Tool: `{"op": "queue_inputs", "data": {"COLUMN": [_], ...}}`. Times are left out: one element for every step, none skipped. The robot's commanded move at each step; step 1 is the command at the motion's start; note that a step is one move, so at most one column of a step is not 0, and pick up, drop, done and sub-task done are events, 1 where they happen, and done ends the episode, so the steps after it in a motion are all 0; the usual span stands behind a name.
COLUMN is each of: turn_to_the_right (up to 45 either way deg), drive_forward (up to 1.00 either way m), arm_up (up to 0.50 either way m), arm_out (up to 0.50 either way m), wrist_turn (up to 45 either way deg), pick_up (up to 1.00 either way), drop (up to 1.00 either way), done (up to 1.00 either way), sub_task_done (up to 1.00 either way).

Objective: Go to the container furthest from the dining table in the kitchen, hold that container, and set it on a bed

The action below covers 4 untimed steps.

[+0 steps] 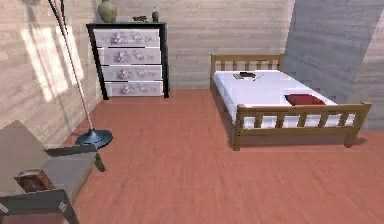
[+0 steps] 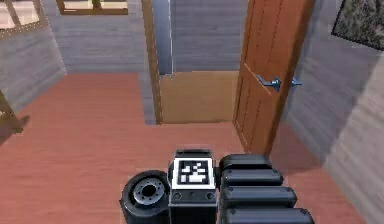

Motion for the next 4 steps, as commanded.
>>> {"op": "queue_inputs", "data": {"turn_to_the_right": [0.0, 0.0, 0.0, 45.0], "drive_forward": [1.0, 1.0, 0.85, 0.0], "arm_up": [0.0, 0.0, 0.0, 0.0], "arm_out": [0.0, 0.0, 0.0, 0.0], "wrist_turn": [0.0, 0.0, 0.0, 0.0], "pick_up": [0.0, 0.0, 0.0, 0.0], "drop": [0.0, 0.0, 0.0, 0.0], "done": [0.0, 0.0, 0.0, 0.0], "sub_task_done": [0.0, 0.0, 0.0, 0.0]}}
